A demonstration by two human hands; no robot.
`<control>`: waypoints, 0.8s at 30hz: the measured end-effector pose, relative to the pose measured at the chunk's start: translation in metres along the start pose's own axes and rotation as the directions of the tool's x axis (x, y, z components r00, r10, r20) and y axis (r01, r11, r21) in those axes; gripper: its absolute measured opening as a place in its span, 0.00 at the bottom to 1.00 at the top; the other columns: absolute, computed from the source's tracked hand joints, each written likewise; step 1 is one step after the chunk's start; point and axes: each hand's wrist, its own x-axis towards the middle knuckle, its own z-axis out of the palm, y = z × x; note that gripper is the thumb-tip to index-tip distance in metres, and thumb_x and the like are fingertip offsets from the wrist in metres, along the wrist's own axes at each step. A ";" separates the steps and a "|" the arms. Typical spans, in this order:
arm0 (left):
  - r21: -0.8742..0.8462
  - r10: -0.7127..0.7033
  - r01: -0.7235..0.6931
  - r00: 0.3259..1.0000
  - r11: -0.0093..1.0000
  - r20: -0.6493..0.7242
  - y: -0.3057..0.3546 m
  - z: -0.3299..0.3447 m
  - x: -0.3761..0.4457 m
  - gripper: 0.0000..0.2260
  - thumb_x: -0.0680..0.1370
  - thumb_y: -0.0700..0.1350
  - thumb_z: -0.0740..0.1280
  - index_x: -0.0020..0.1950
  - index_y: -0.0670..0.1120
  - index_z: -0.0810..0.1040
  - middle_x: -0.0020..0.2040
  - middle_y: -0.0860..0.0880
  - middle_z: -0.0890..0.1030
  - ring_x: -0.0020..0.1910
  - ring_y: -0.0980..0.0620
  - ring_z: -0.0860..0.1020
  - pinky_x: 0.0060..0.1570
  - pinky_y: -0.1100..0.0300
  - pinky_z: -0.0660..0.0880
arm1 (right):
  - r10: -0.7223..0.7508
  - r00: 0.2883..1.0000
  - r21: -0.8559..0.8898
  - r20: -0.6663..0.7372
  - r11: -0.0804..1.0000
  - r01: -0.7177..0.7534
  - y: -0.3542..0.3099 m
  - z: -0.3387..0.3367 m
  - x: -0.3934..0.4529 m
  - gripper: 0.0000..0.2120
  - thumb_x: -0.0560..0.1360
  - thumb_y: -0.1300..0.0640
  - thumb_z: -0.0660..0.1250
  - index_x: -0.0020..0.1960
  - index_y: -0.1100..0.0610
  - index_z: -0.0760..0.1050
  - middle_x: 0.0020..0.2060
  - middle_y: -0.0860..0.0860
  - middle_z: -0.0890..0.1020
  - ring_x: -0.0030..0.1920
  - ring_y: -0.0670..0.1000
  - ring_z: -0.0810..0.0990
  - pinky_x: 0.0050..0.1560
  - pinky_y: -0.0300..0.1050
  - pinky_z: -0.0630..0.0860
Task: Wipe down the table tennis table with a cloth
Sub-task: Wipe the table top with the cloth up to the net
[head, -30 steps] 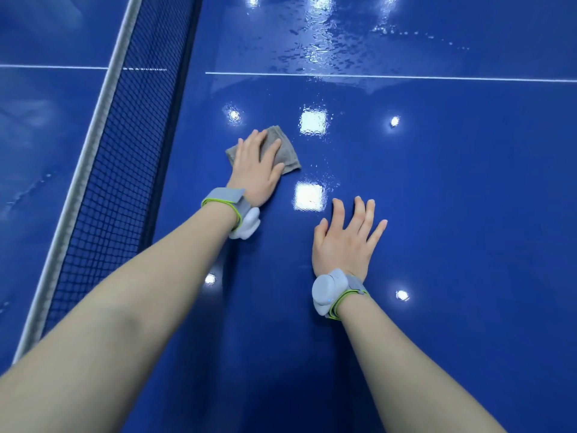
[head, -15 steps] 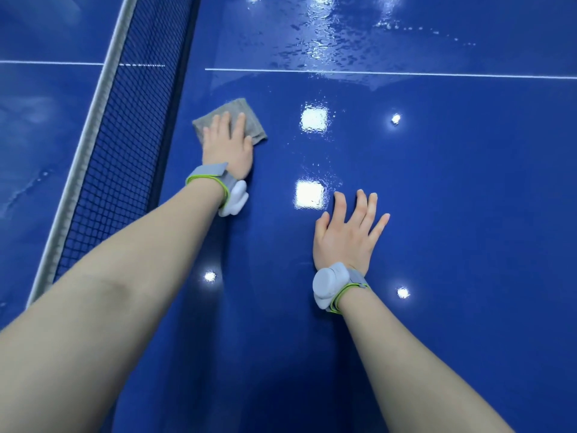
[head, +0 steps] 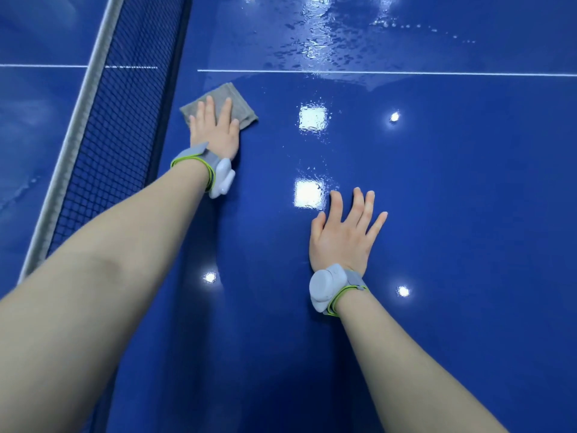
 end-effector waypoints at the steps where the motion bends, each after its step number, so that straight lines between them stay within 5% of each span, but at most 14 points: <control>1: -0.006 -0.048 0.048 0.999 0.999 0.009 0.002 -0.001 0.004 0.22 0.83 0.51 0.46 0.77 0.50 0.48 0.77 0.43 0.45 0.76 0.45 0.43 0.73 0.49 0.40 | -0.002 1.000 0.000 0.003 1.000 0.002 0.000 0.000 0.000 0.21 0.76 0.51 0.52 0.64 0.55 0.71 0.68 0.60 0.71 0.71 0.63 0.64 0.70 0.64 0.50; 5: -0.014 -0.153 0.154 0.987 0.988 0.049 0.031 -0.001 0.017 0.23 0.82 0.53 0.44 0.77 0.52 0.45 0.77 0.43 0.42 0.75 0.46 0.40 0.72 0.48 0.37 | 0.002 1.000 0.004 0.004 1.000 -0.002 -0.001 0.001 0.003 0.21 0.76 0.51 0.51 0.64 0.55 0.72 0.68 0.61 0.70 0.72 0.63 0.63 0.70 0.64 0.51; 11: 0.051 0.230 -0.236 0.968 0.970 0.100 0.097 0.019 -0.010 0.22 0.83 0.52 0.45 0.76 0.54 0.46 0.77 0.45 0.42 0.76 0.47 0.41 0.72 0.49 0.38 | 0.000 1.000 -0.001 0.000 1.000 0.000 -0.001 0.003 0.007 0.21 0.76 0.51 0.51 0.65 0.55 0.70 0.68 0.61 0.70 0.71 0.63 0.64 0.70 0.64 0.50; 14: 0.032 0.309 -0.316 0.941 0.948 0.135 0.102 0.024 -0.017 0.21 0.83 0.51 0.45 0.76 0.55 0.46 0.77 0.45 0.42 0.76 0.47 0.41 0.72 0.49 0.38 | -0.001 1.000 -0.002 -0.001 1.000 0.001 -0.001 0.002 0.007 0.21 0.75 0.51 0.51 0.64 0.56 0.72 0.68 0.61 0.71 0.71 0.63 0.64 0.70 0.64 0.50; 20: -0.032 -0.001 0.004 0.995 0.999 0.098 0.051 0.004 0.013 0.22 0.82 0.53 0.45 0.76 0.54 0.46 0.77 0.44 0.42 0.76 0.47 0.41 0.73 0.50 0.38 | 0.008 1.000 0.011 -0.010 1.000 -0.008 -0.004 0.000 0.008 0.21 0.75 0.51 0.51 0.63 0.55 0.74 0.67 0.60 0.71 0.71 0.62 0.65 0.69 0.63 0.51; 24: -0.033 -0.069 0.074 0.989 0.997 0.131 0.060 0.000 0.018 0.23 0.82 0.55 0.44 0.76 0.54 0.45 0.77 0.44 0.40 0.75 0.46 0.39 0.72 0.48 0.36 | 0.012 1.000 0.014 -0.006 1.000 -0.012 -0.004 0.001 0.010 0.22 0.75 0.51 0.50 0.63 0.55 0.74 0.67 0.61 0.72 0.71 0.63 0.65 0.69 0.64 0.51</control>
